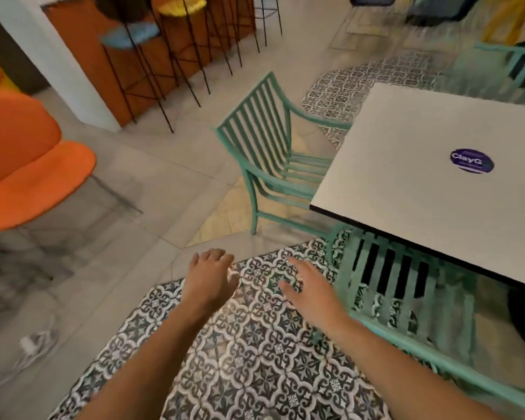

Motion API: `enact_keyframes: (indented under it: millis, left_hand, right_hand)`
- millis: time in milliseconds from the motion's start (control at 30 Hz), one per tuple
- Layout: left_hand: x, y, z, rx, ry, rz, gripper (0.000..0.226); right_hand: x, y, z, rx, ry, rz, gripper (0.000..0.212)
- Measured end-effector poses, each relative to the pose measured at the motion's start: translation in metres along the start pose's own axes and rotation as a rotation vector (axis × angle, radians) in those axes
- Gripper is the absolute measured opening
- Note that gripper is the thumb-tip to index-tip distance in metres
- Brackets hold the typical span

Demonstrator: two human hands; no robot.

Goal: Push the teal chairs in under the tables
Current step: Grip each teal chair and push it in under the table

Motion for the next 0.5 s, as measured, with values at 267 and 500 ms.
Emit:
enact_keyframes:
  millis: [267,500]
  left_hand:
    - [-0.117,0.026,-0.116,0.025,-0.086,-0.171,0.051]
    - [-0.183,0.041,-0.241,0.005,-0.234,-0.356,0.054]
  right_hand:
    - [-0.066,-0.034,-0.145,0.089,0.018,0.11,0.062]
    - [-0.096,-0.057,-0.307,0.168,-0.048,0.033,0.067]
Point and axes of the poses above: each hand's wrist, its own z-axis away from the middle knuckle, its own y-axis out of the back of the hand, x = y × z, the point moved 9 cm from there along -z, towards the middle knuckle, and after that the axes turned 14 degrees about -z, right-handed, at the moved point
